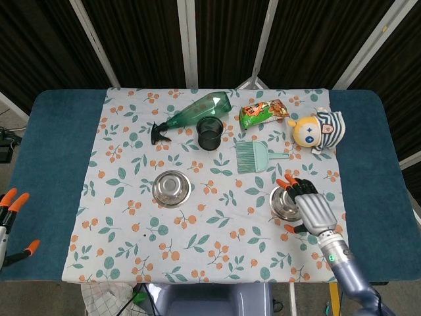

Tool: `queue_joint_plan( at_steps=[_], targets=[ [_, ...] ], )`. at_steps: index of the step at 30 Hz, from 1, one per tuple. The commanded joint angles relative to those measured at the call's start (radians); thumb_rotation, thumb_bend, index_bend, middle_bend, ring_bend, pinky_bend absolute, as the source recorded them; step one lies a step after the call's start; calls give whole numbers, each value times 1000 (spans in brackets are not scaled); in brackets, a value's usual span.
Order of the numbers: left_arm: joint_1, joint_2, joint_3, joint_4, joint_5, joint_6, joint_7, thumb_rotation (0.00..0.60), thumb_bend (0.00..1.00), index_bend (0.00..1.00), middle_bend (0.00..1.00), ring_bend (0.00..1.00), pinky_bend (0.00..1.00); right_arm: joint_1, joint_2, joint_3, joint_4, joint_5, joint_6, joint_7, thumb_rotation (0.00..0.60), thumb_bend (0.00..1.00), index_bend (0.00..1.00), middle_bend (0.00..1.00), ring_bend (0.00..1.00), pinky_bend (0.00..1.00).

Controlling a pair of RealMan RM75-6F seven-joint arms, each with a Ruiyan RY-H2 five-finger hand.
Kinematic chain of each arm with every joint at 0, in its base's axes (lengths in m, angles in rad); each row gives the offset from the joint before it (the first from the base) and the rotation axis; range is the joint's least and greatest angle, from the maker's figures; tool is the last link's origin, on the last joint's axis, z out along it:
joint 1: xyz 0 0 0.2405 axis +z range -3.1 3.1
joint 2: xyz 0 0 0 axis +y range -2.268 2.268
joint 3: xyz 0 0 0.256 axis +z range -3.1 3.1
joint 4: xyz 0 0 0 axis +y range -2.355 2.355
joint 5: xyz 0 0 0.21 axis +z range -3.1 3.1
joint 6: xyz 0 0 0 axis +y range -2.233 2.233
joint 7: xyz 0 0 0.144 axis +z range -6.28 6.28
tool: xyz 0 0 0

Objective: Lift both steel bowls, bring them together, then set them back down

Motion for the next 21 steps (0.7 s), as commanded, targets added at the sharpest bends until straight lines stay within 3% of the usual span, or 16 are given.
queue_joint_plan(
  at_steps=[1,10,21],
  targets=[
    [2,2,-4,-1,-6,4,-4,600,292,142,0,0,0,90,-68,35,20,148,-47,-111,600,155,129,0,6,66],
    [5,2,-17,-7,-46,2,9,600,292,146,0,0,0,183,-134,29,101,320,-64,-204,600,155,129,0,6,66],
    [7,-8,-16,-10,-44,5,39,600,292,147,0,0,0,202,-135,2,191,374,-99,-166,600,155,130,0,6,66]
  ],
)
